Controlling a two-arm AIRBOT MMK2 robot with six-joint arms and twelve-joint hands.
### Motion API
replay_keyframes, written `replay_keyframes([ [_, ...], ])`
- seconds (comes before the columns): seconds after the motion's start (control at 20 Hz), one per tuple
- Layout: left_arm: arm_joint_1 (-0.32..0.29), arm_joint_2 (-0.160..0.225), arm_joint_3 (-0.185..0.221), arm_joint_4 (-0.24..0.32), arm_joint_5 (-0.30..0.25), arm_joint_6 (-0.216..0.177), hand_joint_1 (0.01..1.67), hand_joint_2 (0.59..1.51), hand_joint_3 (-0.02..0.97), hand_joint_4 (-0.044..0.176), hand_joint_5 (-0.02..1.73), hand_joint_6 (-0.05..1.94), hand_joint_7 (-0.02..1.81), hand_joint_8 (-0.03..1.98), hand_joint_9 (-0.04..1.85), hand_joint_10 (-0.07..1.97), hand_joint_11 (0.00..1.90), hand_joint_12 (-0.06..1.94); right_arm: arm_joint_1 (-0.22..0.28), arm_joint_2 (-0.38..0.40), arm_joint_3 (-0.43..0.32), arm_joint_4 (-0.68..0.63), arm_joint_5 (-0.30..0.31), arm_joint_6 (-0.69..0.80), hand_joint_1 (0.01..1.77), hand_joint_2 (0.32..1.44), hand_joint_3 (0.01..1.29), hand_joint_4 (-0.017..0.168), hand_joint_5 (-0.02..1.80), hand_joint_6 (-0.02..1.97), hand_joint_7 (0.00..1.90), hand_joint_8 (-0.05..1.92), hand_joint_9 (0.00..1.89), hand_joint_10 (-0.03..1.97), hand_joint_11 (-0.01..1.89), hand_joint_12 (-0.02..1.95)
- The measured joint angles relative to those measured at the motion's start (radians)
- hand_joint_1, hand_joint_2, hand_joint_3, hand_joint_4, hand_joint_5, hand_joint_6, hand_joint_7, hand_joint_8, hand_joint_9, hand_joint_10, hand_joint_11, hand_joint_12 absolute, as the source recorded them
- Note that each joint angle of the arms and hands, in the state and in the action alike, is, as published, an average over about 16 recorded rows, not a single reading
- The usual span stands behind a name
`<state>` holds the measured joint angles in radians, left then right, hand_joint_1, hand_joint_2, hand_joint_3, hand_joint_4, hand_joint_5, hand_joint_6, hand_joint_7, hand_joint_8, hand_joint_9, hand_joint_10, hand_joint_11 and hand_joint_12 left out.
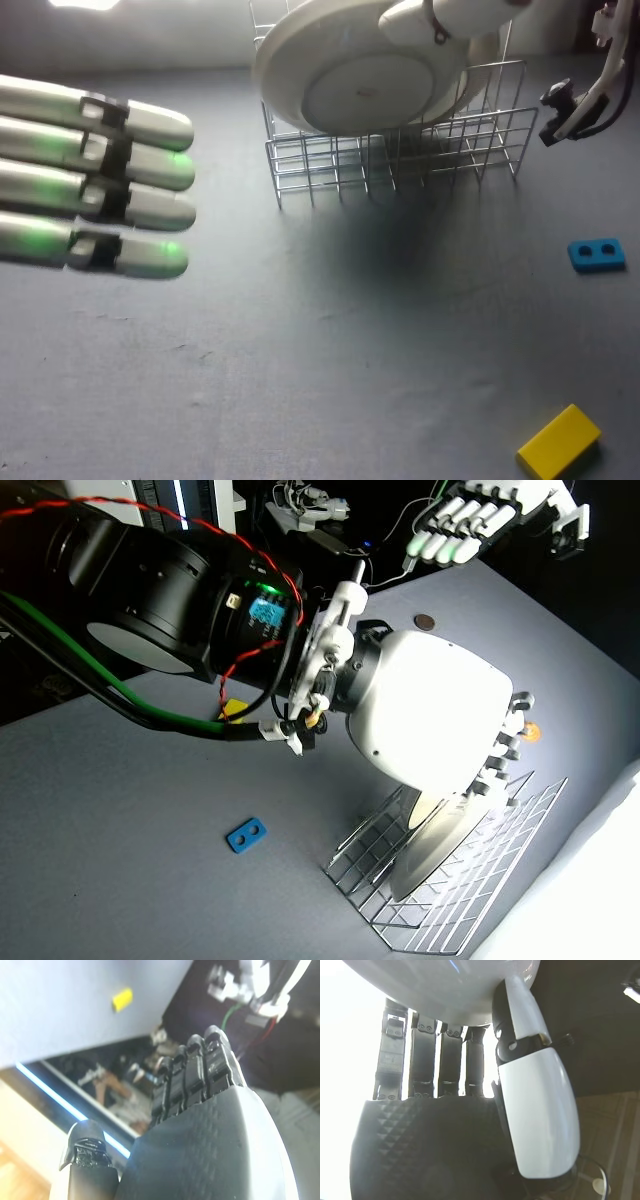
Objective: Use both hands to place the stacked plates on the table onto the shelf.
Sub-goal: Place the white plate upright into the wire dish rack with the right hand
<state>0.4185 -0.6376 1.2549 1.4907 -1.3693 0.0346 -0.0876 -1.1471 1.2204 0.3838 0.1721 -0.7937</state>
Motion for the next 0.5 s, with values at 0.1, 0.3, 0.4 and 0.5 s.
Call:
replay_keyframes([
  [0.1, 0.004, -0.001, -0.011, 0.006, -0.017, 0.003, 0.02, 1.183, 0.012, -0.001, 0.10, 0.02, 0.08, 0.00, 0.06, 0.01, 0.02, 0.01, -0.009, -0.008, 0.015, 0.001, 0.001, 0.000, 1.14, 1.13, 0.01, -0.012, 0.80, 1.01, 0.93, 0.43, 0.97, 0.04, 0.52, 0.84],
  [0.3, 0.014, -0.002, -0.032, 0.019, -0.040, 0.013, 0.02, 1.182, 0.012, -0.001, 0.10, 0.02, 0.08, 0.00, 0.06, 0.01, 0.02, 0.01, -0.032, -0.024, 0.039, 0.003, 0.006, -0.002, 1.15, 1.11, 0.01, -0.012, 0.82, 0.96, 0.94, 0.70, 1.03, 0.06, 0.55, 0.89],
  [0.4, 0.019, -0.003, -0.040, 0.024, -0.045, 0.019, 0.02, 1.182, 0.012, -0.001, 0.10, 0.02, 0.08, 0.00, 0.06, 0.01, 0.02, 0.01, -0.044, -0.031, 0.048, 0.004, 0.011, -0.003, 1.15, 1.11, 0.01, -0.012, 0.83, 0.94, 0.95, 0.84, 1.06, 0.06, 0.57, 0.91],
  [0.5, 0.024, -0.004, -0.049, 0.025, -0.049, 0.026, 0.02, 1.182, 0.013, -0.001, 0.10, 0.02, 0.08, 0.00, 0.06, 0.01, 0.02, 0.01, -0.056, -0.037, 0.054, 0.005, 0.016, -0.005, 1.16, 1.10, 0.01, -0.012, 0.84, 0.92, 0.95, 0.97, 1.08, 0.07, 0.58, 0.93],
])
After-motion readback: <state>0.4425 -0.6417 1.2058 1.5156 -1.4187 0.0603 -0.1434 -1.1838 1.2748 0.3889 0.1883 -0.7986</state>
